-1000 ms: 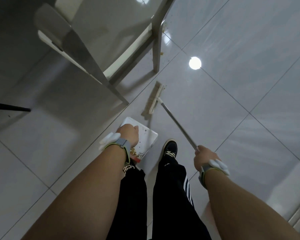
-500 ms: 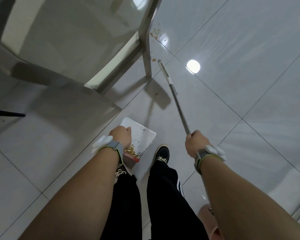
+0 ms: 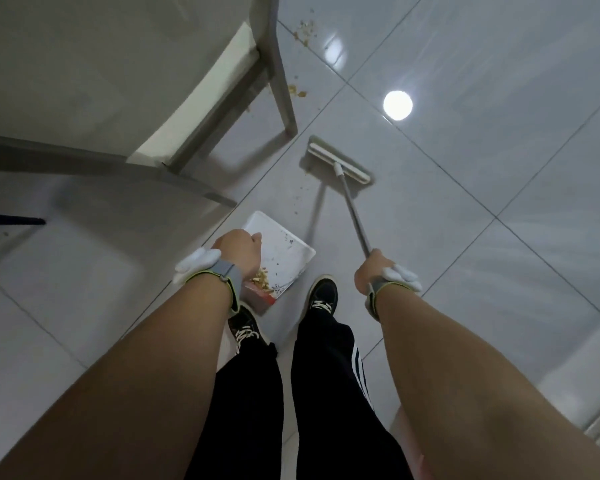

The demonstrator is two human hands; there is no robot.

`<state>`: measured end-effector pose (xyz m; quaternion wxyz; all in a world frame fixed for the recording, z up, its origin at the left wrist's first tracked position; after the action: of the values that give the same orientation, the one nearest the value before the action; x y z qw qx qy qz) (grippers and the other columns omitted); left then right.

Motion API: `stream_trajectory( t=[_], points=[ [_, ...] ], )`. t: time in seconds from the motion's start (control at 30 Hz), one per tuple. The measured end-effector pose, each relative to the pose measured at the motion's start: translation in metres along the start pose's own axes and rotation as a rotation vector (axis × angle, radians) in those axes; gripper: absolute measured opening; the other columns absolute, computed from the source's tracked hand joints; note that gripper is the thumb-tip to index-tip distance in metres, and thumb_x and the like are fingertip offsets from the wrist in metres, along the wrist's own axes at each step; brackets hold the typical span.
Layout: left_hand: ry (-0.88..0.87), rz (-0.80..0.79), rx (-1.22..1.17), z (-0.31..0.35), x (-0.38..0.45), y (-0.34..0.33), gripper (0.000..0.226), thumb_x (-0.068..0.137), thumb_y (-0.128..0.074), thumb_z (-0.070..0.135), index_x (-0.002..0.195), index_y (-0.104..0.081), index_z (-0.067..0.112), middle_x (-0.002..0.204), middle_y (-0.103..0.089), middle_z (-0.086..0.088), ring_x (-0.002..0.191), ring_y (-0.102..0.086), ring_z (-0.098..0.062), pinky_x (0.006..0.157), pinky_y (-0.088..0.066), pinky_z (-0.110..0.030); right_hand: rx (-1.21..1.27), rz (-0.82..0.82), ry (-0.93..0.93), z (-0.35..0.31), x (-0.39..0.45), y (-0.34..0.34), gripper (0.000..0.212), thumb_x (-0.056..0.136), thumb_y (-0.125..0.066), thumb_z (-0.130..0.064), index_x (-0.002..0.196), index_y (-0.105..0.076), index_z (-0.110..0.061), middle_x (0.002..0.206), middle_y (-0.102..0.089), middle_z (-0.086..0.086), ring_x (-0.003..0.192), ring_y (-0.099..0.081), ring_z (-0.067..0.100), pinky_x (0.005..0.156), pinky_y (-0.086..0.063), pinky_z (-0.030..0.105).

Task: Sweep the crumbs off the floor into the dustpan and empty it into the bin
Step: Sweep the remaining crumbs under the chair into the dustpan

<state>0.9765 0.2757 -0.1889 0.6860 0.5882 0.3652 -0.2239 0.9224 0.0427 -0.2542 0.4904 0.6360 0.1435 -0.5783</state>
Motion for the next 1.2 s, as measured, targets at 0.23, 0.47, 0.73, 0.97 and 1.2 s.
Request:
stream_trajectory(
  t=[0.23, 0.47, 0.73, 0.97, 1.2],
  points=[
    [-0.032, -0.021, 0.078, -0.006, -0.004, 0.007, 0.048, 0.105, -0.023, 0.025, 0.109, -0.060, -0.005, 0.109, -0.062, -0.028, 0.099, -0.059, -0.040, 0.079, -0.047, -0.038, -0.031, -0.023, 0.014, 0.048, -0.029, -0.061, 0.041, 0.081, -0.047, -0.018, 0.122, -0.045, -0.021, 0.105, -0.062, 0.009, 0.091, -0.062, 0.029, 0.075, -0.051, 0.040],
    [-0.042, -0.028, 0.100, -0.033, -0.005, -0.002, 0.049, 0.105, -0.021, 0.026, 0.110, -0.060, -0.004, 0.114, -0.061, -0.027, 0.101, -0.059, -0.039, 0.073, -0.041, -0.034, 0.177, 0.091, 0.017, 0.093, -0.070, -0.107, 0.052, 0.100, -0.032, -0.045, 0.151, -0.025, -0.036, 0.122, -0.064, 0.011, 0.100, -0.063, 0.032, 0.080, -0.047, 0.035],
    [-0.063, 0.045, 0.057, -0.049, 0.011, -0.001, 0.052, 0.105, -0.027, 0.029, 0.110, -0.064, -0.007, 0.115, -0.063, -0.027, 0.106, -0.060, -0.041, 0.089, -0.048, -0.040, 0.281, 0.130, -0.034, 0.049, -0.064, -0.108, 0.014, 0.096, -0.042, -0.024, 0.098, -0.053, -0.016, 0.101, -0.066, 0.009, 0.086, -0.062, 0.031, 0.069, -0.043, 0.031],
    [-0.125, 0.078, 0.129, -0.040, 0.024, -0.008, 0.037, 0.103, -0.031, 0.013, 0.111, -0.062, -0.007, 0.112, -0.064, -0.024, 0.103, -0.061, -0.040, 0.090, -0.051, -0.047, 0.343, 0.070, -0.090, 0.012, -0.061, -0.105, 0.020, 0.098, -0.043, -0.015, 0.080, -0.051, -0.011, 0.119, -0.060, 0.004, 0.106, -0.062, 0.021, 0.072, -0.043, 0.022],
    [-0.137, 0.026, 0.226, -0.024, 0.022, 0.002, 0.031, 0.097, -0.039, 0.005, 0.116, -0.063, 0.000, 0.112, -0.066, -0.016, 0.097, -0.065, -0.031, 0.080, -0.051, -0.034, 0.098, -0.082, 0.077, -0.016, -0.124, -0.170, 0.031, 0.092, -0.047, -0.023, 0.117, -0.064, -0.017, 0.117, -0.064, 0.006, 0.107, -0.062, 0.027, 0.085, -0.050, 0.034]
  ],
)
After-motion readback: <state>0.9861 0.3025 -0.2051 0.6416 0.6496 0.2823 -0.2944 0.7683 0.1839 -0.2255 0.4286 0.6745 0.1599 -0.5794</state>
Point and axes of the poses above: each hand's wrist, its own x-axis towards the middle knuckle, its own y-axis out of the back of the hand, z = x × y, the point moved 1 cm from there along x, towards the middle knuckle
